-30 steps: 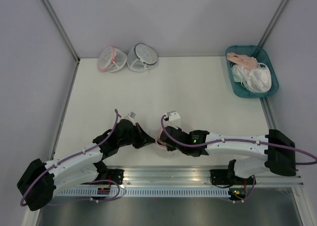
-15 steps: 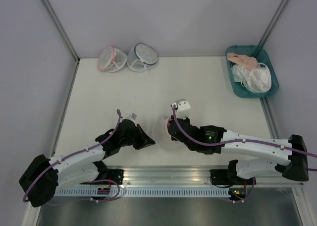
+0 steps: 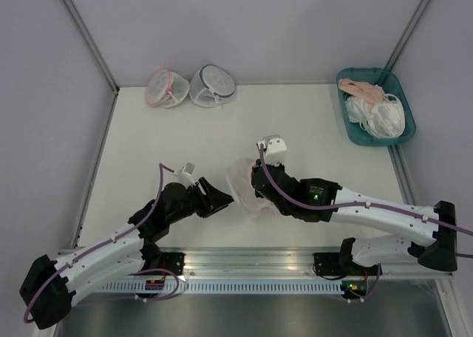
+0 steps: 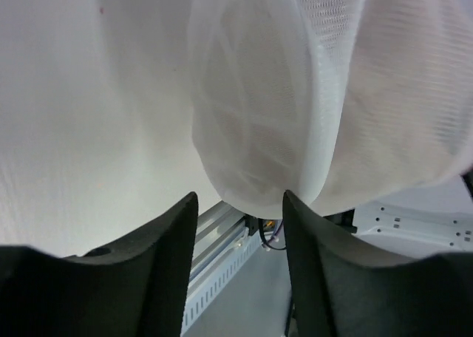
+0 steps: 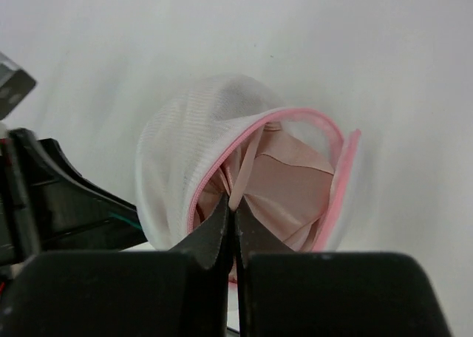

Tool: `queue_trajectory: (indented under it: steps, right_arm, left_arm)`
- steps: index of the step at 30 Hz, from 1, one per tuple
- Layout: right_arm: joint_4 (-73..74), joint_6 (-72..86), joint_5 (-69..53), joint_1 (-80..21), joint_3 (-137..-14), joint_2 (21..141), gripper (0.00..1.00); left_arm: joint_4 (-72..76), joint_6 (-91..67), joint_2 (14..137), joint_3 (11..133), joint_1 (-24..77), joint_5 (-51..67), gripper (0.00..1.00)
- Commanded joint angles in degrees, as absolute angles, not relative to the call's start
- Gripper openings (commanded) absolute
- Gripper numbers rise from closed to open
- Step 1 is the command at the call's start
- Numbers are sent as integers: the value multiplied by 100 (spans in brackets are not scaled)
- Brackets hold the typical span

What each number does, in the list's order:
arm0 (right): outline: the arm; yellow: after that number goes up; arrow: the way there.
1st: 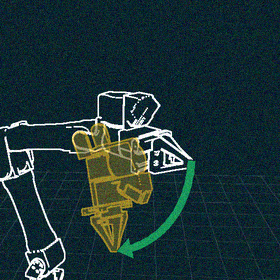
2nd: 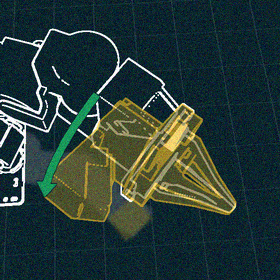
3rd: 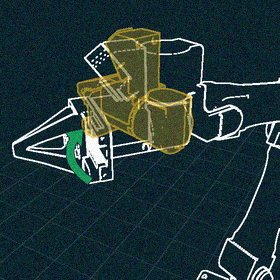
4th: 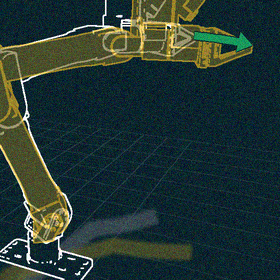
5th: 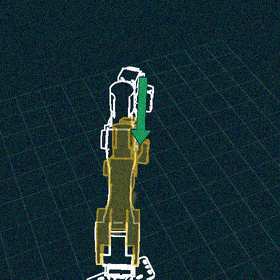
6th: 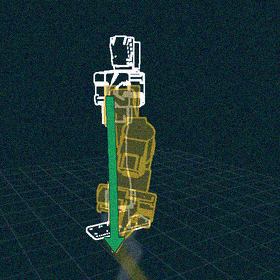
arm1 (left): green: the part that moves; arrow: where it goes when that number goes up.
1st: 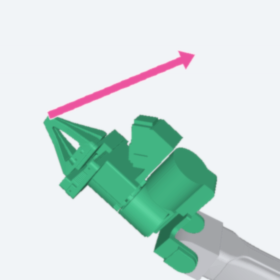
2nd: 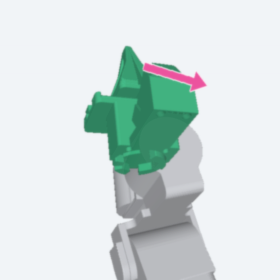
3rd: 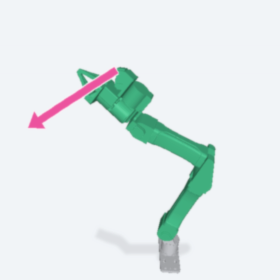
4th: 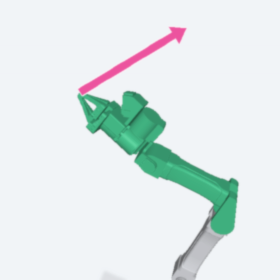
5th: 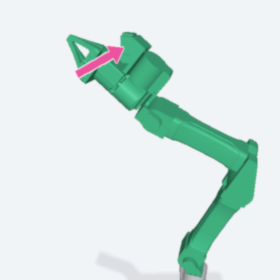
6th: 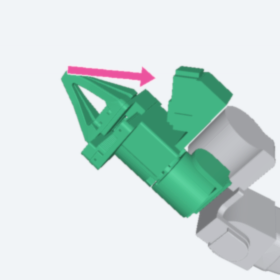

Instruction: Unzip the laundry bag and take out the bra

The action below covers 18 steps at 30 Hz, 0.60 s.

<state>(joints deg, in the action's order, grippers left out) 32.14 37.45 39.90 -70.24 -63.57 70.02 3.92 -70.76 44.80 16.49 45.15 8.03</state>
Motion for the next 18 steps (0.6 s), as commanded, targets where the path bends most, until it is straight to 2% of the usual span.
queue_trajectory:
  steps: [1, 2, 4, 8, 18]
  right_arm:
    - [3234, 3656, 4140, -6952, -6407, 6900, 0]
    - [3243, 3648, 4114, -6909, -6407, 6873, 0]
    - [3261, 3639, 4087, -6856, -6407, 6864, 0]
    - [3217, 3612, 3999, -6794, -6407, 6864, 0]
    - [3129, 3612, 3709, -6750, -6381, 6785, 0]
  left_arm:
    - [364, -6953, 3896, 1713, 4544, 186, 60]
    - [160, -6900, 3824, 1749, 4544, 124, 67]
    - [-182, -6855, 3649, 1758, 4544, 26, 75]
    - [-62, -6978, 3603, 1565, 4544, 26, 75]
    - [1359, -6461, 4034, 1160, 4544, -430, 53]
